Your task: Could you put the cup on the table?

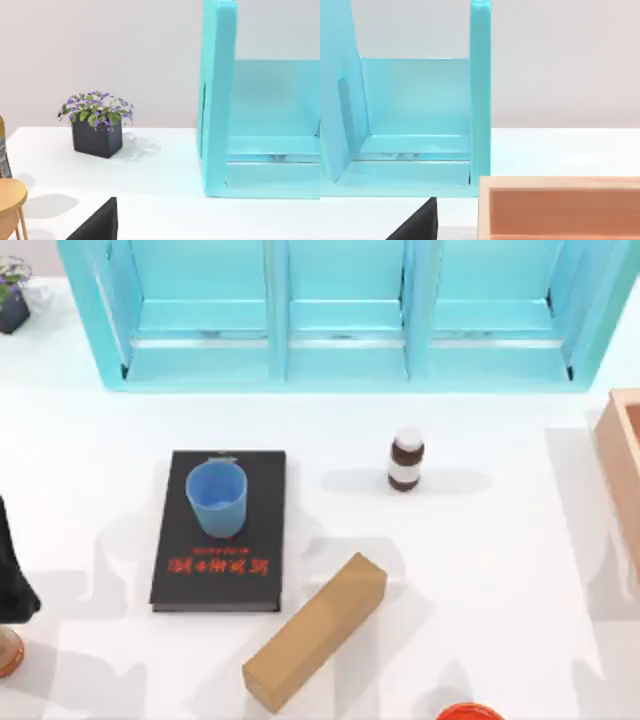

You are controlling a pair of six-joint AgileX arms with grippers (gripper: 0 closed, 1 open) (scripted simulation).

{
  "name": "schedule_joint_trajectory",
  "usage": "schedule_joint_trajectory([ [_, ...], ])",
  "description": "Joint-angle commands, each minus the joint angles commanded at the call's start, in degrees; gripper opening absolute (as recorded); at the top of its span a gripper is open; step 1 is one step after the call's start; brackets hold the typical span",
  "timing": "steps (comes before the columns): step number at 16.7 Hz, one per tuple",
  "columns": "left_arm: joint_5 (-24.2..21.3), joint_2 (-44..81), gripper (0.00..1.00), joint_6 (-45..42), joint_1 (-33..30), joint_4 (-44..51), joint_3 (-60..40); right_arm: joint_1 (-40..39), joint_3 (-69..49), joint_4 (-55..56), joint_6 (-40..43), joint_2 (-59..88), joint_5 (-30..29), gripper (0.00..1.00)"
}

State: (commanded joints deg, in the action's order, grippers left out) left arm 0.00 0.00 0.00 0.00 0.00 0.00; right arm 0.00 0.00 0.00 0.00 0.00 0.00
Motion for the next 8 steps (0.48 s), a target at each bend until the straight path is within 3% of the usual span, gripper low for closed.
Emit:
schedule_joint_trajectory([
  [4,-0.1,1.7,1.0,0.4,-0.6,1.1,-1.6,0.0,0.0,0.0,0.0,0.0,0.0,1.0],
  [8,-0.5,11.7,1.0,2.7,-3.5,7.9,-10.9,0.0,0.0,0.0,0.0,0.0,0.0,1.0],
])
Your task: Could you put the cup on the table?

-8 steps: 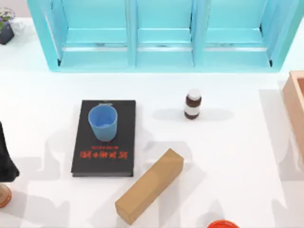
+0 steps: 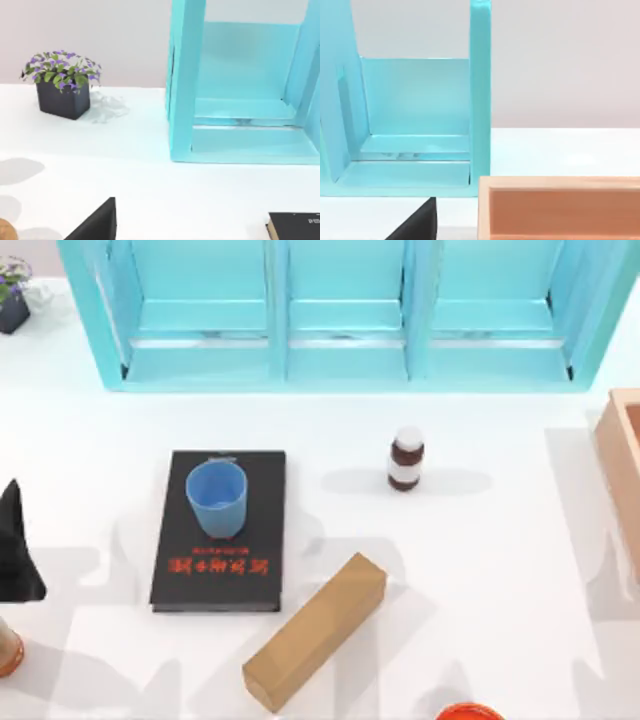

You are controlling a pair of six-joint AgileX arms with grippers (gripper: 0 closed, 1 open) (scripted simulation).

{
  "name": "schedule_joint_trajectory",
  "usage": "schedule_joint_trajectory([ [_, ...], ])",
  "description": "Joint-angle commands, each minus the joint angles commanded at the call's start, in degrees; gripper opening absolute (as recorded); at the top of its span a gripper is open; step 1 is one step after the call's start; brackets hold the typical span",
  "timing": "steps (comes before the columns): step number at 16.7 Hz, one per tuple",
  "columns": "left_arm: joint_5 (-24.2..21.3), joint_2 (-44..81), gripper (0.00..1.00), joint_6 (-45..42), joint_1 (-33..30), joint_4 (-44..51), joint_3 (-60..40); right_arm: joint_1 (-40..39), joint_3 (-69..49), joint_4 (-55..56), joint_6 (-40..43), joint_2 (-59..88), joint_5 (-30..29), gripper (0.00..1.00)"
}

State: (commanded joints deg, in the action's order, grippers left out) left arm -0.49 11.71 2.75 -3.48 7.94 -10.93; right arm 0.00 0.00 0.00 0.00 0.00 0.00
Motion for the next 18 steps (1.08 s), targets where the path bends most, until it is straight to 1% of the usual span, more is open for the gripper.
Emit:
schedule_joint_trajectory([
  [5,-0.2,21.9,1.0,5.1,-5.7,15.0,-20.3,0.0,0.0,0.0,0.0,0.0,0.0,1.0],
  [14,0.2,70.8,1.0,16.9,-17.7,48.6,-66.0,0.0,0.0,0.0,0.0,0.0,0.0,1.0],
  [18,0.4,89.9,1.0,21.5,-22.4,61.6,-84.2,0.0,0.0,0.0,0.0,0.0,0.0,1.0],
])
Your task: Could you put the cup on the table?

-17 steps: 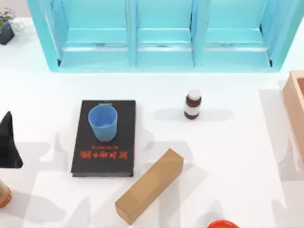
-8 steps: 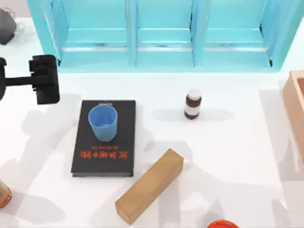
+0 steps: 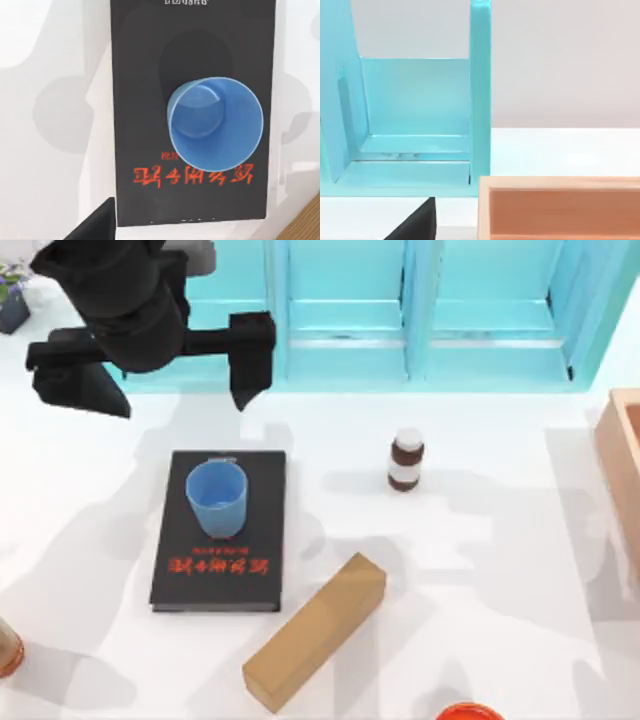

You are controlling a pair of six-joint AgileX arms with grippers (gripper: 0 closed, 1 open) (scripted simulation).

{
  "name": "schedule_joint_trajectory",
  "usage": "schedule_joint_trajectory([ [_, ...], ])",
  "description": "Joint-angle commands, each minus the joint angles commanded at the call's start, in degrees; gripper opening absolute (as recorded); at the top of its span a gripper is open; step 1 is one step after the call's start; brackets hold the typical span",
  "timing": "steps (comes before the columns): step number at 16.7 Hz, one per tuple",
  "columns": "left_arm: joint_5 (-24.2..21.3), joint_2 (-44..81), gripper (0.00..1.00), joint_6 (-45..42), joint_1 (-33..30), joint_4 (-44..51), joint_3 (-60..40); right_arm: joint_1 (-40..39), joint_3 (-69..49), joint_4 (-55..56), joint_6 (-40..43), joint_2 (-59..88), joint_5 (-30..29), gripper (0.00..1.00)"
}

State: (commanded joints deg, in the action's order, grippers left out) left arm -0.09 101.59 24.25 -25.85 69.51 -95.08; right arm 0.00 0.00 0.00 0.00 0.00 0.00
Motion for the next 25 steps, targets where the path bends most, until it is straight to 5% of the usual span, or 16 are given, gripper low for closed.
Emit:
schedule_joint_trajectory([
  [6,0.1,17.6,1.0,4.2,-4.3,11.9,-16.7,0.0,0.0,0.0,0.0,0.0,0.0,1.0],
  [12,0.1,19.3,1.0,4.6,-4.7,13.0,-18.4,0.0,0.0,0.0,0.0,0.0,0.0,1.0],
  [25,0.1,21.0,1.0,4.7,-4.8,-7.4,0.3,0.0,0.0,0.0,0.0,0.0,0.0,1.0],
])
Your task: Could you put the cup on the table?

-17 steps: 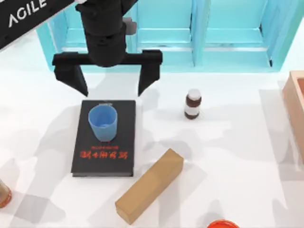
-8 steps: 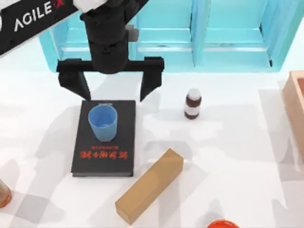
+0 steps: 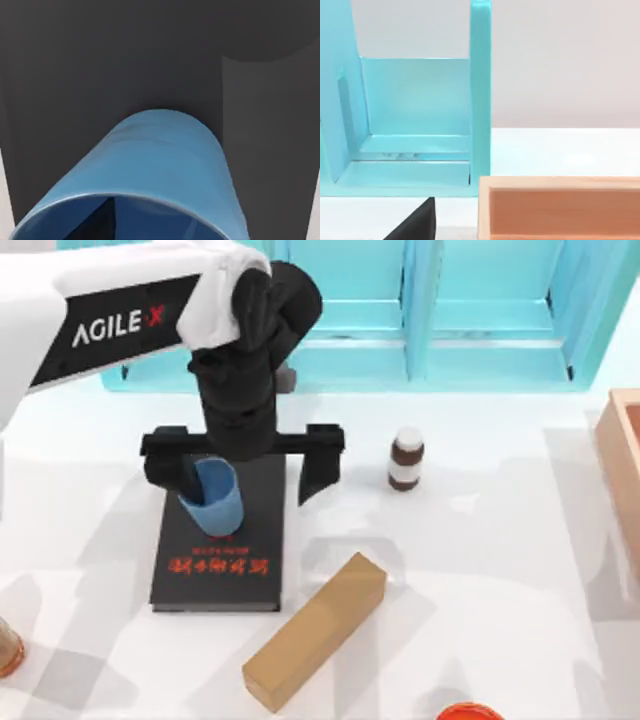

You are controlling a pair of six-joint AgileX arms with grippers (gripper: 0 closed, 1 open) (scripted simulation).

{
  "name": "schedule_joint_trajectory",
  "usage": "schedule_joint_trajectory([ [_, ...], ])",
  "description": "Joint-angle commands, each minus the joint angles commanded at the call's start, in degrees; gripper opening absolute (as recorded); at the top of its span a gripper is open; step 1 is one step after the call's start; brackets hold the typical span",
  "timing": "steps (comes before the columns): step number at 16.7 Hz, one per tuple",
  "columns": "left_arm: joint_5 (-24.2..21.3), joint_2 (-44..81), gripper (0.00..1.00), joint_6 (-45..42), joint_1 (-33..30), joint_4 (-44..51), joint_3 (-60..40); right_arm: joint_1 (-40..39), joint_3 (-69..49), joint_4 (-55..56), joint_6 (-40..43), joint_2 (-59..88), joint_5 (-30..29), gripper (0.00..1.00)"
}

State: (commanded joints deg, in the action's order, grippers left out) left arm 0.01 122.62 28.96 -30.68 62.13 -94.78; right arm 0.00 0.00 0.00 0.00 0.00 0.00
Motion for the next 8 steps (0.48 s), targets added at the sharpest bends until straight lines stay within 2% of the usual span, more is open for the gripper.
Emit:
schedule_joint_trajectory([
  [5,0.0,0.2,1.0,-0.3,0.3,-1.3,1.1,0.0,0.0,0.0,0.0,0.0,0.0,1.0],
  [8,0.0,0.2,0.77,-0.3,0.3,-1.3,1.1,0.0,0.0,0.0,0.0,0.0,0.0,1.0],
])
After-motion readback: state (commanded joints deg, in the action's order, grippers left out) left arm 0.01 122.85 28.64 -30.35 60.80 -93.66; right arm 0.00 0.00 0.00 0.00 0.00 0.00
